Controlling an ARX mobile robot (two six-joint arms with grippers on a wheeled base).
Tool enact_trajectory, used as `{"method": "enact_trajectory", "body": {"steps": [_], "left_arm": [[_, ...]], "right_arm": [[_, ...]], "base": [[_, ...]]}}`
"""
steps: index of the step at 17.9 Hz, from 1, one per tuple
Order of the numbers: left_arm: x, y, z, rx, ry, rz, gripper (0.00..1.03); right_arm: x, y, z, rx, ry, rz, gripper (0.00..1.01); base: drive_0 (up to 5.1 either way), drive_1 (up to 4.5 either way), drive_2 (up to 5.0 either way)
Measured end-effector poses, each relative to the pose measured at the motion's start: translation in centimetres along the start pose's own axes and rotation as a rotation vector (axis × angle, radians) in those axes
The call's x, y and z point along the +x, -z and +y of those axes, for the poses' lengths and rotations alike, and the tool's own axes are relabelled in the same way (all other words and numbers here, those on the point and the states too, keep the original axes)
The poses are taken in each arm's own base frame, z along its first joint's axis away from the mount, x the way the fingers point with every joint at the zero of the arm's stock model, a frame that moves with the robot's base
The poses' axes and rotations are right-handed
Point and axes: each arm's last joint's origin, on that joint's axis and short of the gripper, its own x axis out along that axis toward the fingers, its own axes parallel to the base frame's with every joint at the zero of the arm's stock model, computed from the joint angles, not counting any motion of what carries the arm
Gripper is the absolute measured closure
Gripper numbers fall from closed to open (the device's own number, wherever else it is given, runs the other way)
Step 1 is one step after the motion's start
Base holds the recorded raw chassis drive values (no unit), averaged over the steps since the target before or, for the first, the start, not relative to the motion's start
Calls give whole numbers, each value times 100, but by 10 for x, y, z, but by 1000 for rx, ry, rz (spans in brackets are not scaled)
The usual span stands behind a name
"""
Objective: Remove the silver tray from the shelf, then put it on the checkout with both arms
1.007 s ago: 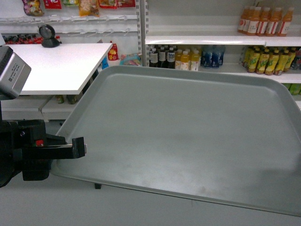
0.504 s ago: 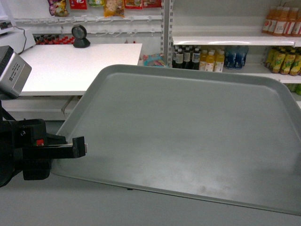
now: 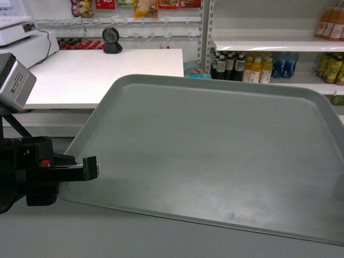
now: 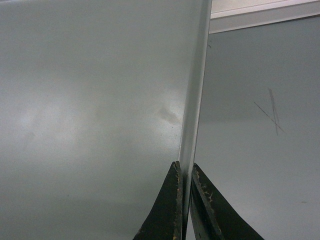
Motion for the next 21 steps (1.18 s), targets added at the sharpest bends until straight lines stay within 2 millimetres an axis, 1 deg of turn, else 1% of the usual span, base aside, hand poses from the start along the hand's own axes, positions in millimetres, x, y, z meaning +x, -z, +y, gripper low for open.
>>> {"method": "enact_trajectory", "body": {"steps": [11,20,21], "left_arm": [[0,0,0,0,0,0,100],[0,0,1,-1,-2,-1,100],[0,0,1,-1,-2,0,100]], "right_arm": [[0,0,0,0,0,2,98],[0,0,1,-1,-3,0,98],[0,0,1,-1,-2,2,98]], "base": [[-499,241,241],[0,0,0],[3,393,-386]]}}
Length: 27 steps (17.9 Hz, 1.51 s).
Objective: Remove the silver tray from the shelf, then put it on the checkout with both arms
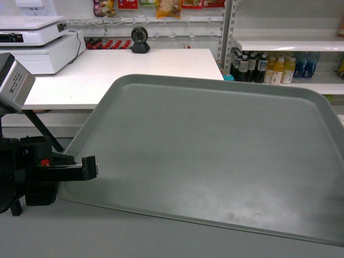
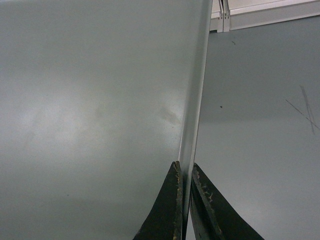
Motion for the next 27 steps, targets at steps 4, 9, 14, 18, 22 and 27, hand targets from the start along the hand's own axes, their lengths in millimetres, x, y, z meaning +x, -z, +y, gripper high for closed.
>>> {"method": "enact_trajectory", "body": {"steps": [4,9,14,18,22,27], "left_arm": [[0,0,0,0,0,0,100],[0,0,0,0,0,-2,100],[0,0,0,0,0,-2,100],[0,0,0,0,0,-2,100],[0,0,0,-1,1,-3,100],[0,0,0,0,1,-3,100]], "right_arm": [[0,0,0,0,1,1,98],[0,0,0,0,0,-2,98],[0,0,0,0,0,-2,98],[0,0,0,0,0,-2,98],[0,0,0,0,0,-2,98],[0,0,0,0,0,-3,98]], "base": [[5,393,-382],[-103,429,-331],[-277,512,-195],[-280,507,-201],[-264,510,-215],[-253,510,-227]]}}
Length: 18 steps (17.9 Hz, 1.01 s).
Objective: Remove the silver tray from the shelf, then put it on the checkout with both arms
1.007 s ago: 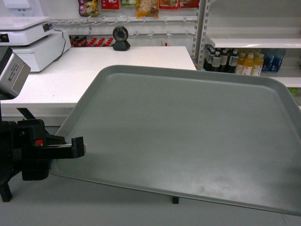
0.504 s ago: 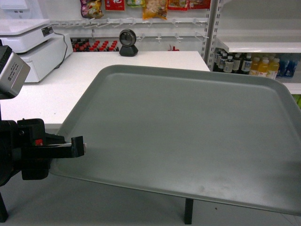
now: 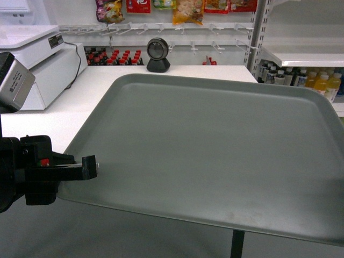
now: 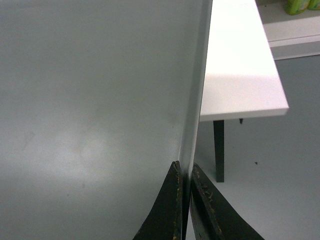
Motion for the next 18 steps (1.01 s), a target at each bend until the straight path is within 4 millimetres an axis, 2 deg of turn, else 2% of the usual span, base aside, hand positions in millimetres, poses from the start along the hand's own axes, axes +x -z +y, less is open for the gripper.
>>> {"method": "enact_trajectory", "body": {"steps": [4,18], "left_arm": [[0,0,0,0,-1,1,100],[0,1,0,1,-1,5,100]], "right_arm": [[0,0,0,0,0,0,98],[0,0,0,1,1,6,98]], "base": [[-249,509,-230],[-16,412,-444]]}}
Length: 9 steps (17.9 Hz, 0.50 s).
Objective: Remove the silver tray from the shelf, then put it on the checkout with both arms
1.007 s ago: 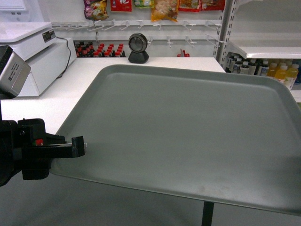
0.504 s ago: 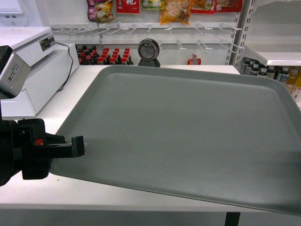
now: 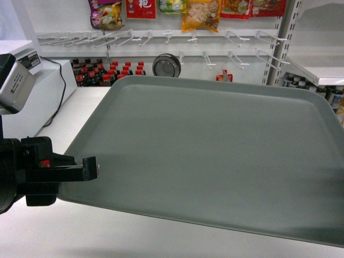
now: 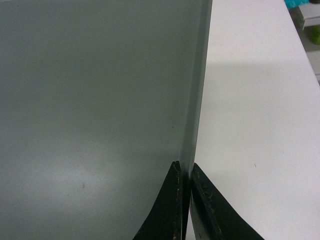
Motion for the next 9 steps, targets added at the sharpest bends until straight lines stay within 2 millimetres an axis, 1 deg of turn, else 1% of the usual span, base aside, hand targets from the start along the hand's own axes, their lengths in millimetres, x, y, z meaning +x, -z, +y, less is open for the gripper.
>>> {"method": "enact_trajectory", "body": {"steps": [3,9], "left_arm": [[0,0,0,0,0,-1,100],[0,-1,0,-1,0,-3,100]], "right_arm": [[0,0,0,0,0,-2,98],[0,-1,0,-1,-1,-6,98]], "base": [[-9,424,-442],[0,0,0]]}}
